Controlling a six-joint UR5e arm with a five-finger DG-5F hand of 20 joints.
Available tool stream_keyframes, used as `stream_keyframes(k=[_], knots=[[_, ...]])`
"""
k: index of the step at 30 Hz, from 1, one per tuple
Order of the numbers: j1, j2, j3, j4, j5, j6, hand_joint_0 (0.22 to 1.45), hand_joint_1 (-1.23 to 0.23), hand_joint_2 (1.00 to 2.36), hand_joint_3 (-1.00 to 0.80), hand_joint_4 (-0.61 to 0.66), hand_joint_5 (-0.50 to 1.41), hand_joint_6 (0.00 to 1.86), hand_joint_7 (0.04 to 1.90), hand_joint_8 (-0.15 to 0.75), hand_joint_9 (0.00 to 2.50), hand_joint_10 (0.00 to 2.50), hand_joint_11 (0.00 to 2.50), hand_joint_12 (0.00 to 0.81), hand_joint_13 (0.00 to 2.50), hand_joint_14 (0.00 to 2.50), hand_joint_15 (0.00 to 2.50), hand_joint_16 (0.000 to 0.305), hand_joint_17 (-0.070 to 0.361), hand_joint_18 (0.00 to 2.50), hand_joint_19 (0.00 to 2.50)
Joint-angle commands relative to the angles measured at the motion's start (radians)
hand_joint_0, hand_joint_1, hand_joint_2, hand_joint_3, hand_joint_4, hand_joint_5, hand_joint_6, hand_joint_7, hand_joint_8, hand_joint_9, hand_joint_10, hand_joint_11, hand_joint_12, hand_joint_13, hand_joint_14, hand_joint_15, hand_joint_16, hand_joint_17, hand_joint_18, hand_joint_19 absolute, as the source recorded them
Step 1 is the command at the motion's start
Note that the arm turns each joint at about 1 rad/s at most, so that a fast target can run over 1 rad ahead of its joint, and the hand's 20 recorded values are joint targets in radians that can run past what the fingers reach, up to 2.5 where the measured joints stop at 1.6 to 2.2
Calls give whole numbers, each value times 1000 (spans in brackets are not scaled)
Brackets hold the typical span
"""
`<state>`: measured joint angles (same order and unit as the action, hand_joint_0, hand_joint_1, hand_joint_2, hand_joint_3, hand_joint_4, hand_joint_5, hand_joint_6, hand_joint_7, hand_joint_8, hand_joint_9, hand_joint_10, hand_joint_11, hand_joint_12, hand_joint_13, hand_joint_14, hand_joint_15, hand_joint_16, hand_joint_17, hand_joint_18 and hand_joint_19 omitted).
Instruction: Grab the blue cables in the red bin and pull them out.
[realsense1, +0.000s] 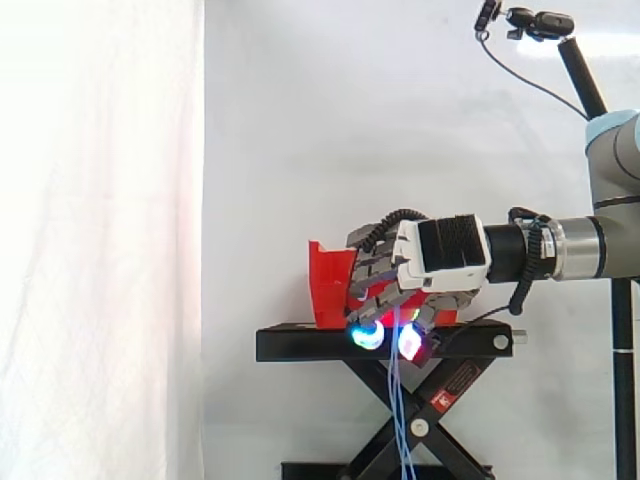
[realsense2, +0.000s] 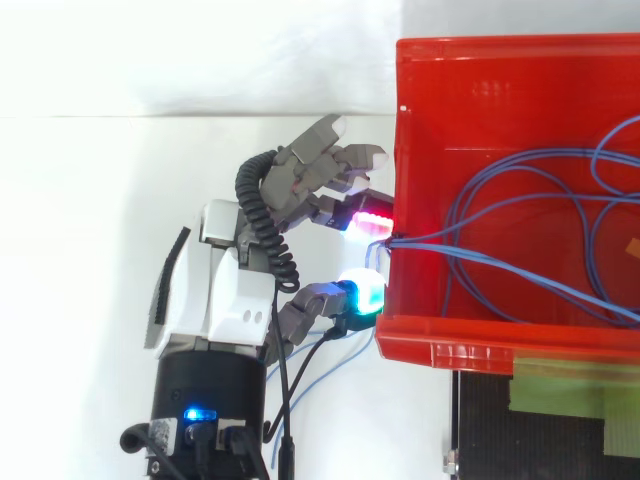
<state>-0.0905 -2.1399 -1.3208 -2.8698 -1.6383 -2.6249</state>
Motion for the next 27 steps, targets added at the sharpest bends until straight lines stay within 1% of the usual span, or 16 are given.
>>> stream_keyframes(k=[1, 5, 9, 11, 14, 17, 27], knots=[[0, 0, 0, 3, 0, 0, 739, -992, 1000, -1000, -29, 835, 8, 726, 204, 707, 25, 1016, 336, 561, 21, 533, 43, 97, 392, 444], [0, 0, 0, 4, -3, -2, 738, -992, 1000, -1000, -18, 818, 10, 690, 206, 706, 25, 993, 336, 561, 21, 530, 43, 97, 393, 444], [-2, 0, 12, -3, -9, -10, 737, -992, 1000, -1000, -17, 810, 11, 678, 206, 707, 24, 993, 336, 560, 20, 537, 43, 97, 392, 444], [-2, 0, 28, -19, -18, -36, 737, -992, 1000, -1000, -6, 807, 11, 675, 205, 707, 24, 1004, 335, 559, 21, 531, 43, 97, 391, 444], [-3, 0, 40, -36, -20, -60, 738, -994, 1000, -1000, -3, 806, 11, 673, 204, 706, 24, 993, 336, 557, 19, 524, 43, 98, 390, 452], [-6, 0, 40, -45, -20, -62, 739, -995, 1000, -1000, -1, 807, 11, 669, 204, 706, 24, 1002, 336, 557, 19, 526, 43, 98, 391, 447], [-6, 0, 40, -49, -20, -62, 743, -998, 1000, -1000, -1, 807, 12, 675, 207, 706, 25, 1014, 336, 557, 21, 526, 43, 97, 390, 445]])
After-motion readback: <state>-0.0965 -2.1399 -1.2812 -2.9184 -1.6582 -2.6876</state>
